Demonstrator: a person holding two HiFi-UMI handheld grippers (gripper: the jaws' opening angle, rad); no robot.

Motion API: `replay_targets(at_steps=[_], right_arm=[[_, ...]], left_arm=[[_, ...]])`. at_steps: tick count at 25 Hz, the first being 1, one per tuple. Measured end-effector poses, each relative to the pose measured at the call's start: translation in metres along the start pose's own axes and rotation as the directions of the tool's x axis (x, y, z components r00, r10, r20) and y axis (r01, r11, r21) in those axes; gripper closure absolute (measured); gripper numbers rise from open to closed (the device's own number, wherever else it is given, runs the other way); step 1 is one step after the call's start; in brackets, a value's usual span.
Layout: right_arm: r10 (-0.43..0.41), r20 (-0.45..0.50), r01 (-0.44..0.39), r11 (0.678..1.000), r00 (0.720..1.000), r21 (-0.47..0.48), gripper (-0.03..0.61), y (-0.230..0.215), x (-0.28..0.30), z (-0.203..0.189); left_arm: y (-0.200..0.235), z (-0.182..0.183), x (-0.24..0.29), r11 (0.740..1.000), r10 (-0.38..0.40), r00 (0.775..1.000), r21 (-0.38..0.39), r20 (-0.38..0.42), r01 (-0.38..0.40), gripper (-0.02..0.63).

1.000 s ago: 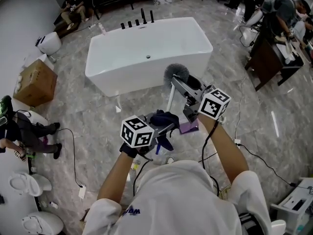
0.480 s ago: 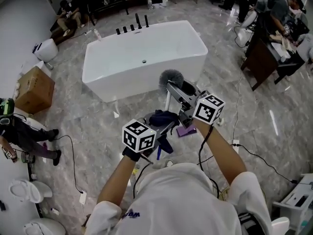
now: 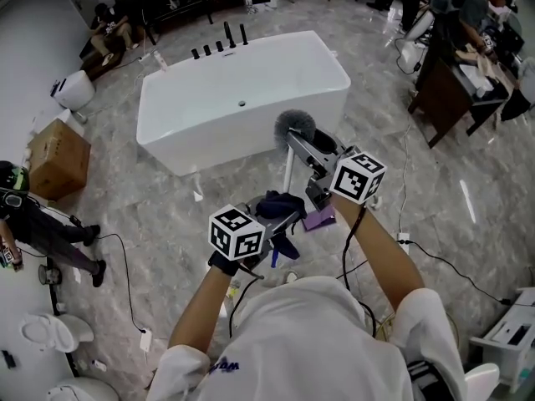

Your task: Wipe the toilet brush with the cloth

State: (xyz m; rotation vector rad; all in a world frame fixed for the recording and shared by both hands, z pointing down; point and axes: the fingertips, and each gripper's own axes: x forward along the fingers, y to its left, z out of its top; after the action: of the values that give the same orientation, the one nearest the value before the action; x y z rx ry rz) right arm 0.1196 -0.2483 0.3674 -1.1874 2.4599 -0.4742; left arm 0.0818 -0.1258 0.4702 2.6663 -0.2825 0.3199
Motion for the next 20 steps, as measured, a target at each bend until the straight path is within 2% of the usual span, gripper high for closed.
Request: replay_targets(at_steps=[5,12,17,20], right_arm=[[-0.060,0.036,0.061,0.998,0.998,-0.019,0.374,-0.018,-0.002,0.021],[-0.083,0.060,0.084,0.996,0.995,-0.016,0.374,-0.026,-0.003,0.025],[-0.073,0.044,0.075,0.996,0.996,-0.053,0.374,-0.017,0.007,0.022],[-0.081,0.048,0.085,0.992,0.996,-0.091,0.374,-0.013,0.011,0.025]], left_arm=[[-0.003,-0.015,0.001,0.999,-0.031,0.999,-0.015,-0.027,0.030,0.506],[-0.008,-0.031,0.001,0.996,-0.086,0.994,-0.021,-0.068,0.085,0.500],[-0.001,-0.027,0.009,0.999,-0.035,0.994,0.029,-0.103,0.038,0.499],[0.010,-0.019,0.009,0.997,0.046,0.994,0.071,-0.101,-0.039,0.499]])
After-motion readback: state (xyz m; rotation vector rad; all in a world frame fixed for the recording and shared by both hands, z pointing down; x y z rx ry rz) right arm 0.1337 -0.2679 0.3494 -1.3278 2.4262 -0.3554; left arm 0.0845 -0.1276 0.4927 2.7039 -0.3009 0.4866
